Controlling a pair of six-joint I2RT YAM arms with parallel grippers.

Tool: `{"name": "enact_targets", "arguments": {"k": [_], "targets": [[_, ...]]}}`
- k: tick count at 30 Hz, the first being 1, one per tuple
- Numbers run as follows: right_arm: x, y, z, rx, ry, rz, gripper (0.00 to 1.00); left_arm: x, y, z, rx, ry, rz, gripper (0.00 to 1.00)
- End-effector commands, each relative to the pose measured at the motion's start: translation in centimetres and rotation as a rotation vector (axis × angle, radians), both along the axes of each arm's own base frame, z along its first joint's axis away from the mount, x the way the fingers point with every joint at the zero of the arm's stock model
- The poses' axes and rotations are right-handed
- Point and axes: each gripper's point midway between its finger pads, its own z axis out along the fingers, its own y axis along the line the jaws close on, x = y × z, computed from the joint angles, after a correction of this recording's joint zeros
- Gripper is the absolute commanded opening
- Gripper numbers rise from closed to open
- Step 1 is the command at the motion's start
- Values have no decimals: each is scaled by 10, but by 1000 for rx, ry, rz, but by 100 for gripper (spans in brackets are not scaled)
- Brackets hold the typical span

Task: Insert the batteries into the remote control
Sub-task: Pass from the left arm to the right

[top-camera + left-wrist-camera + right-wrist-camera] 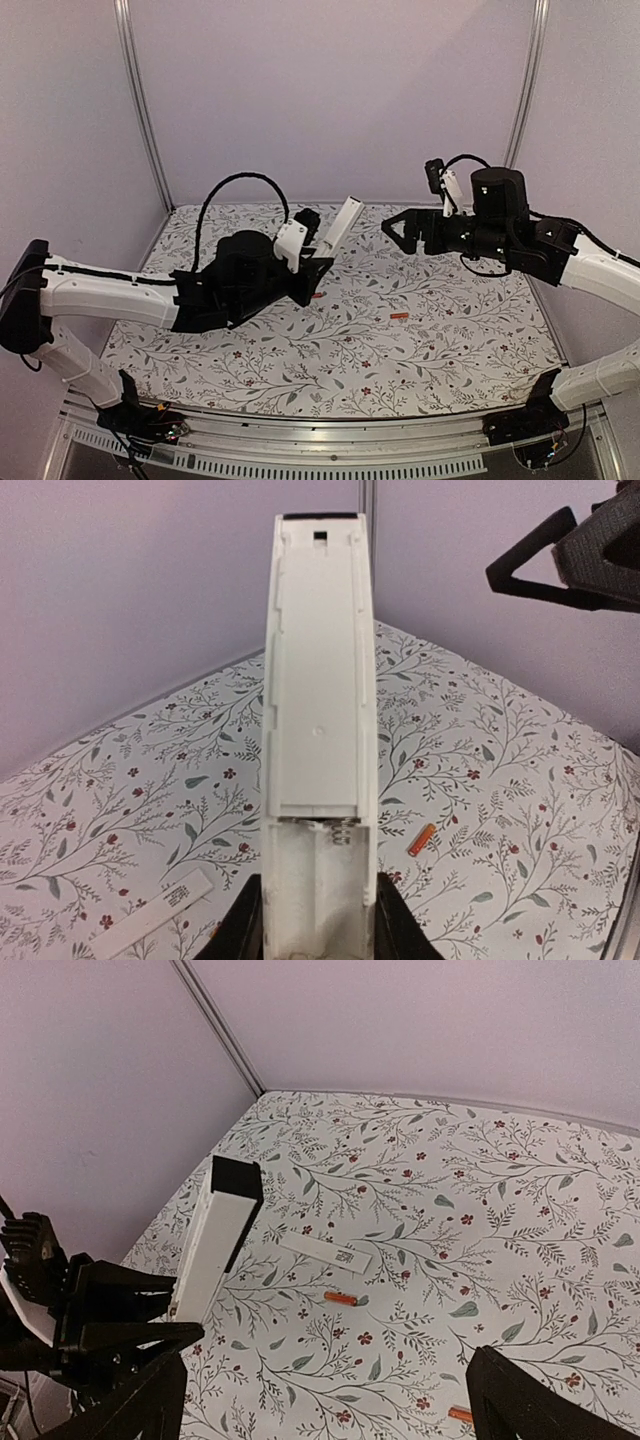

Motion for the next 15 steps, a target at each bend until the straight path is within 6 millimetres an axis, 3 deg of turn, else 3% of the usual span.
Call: {"name": "enact_targets", "arguments": {"k": [1, 7, 11, 15], "targets": [[3, 18, 0, 110, 98, 44, 99, -7, -9, 13, -38, -55, 38, 0], [-4, 44, -3, 172, 180, 218, 99, -21, -27, 14, -15, -87, -17, 0], [2, 52, -6, 223, 239, 243, 99, -29, -35, 16, -13, -101, -43, 0], [6, 61, -13, 254, 296, 267, 82, -33, -41, 16, 1, -114, -47, 0]]}}
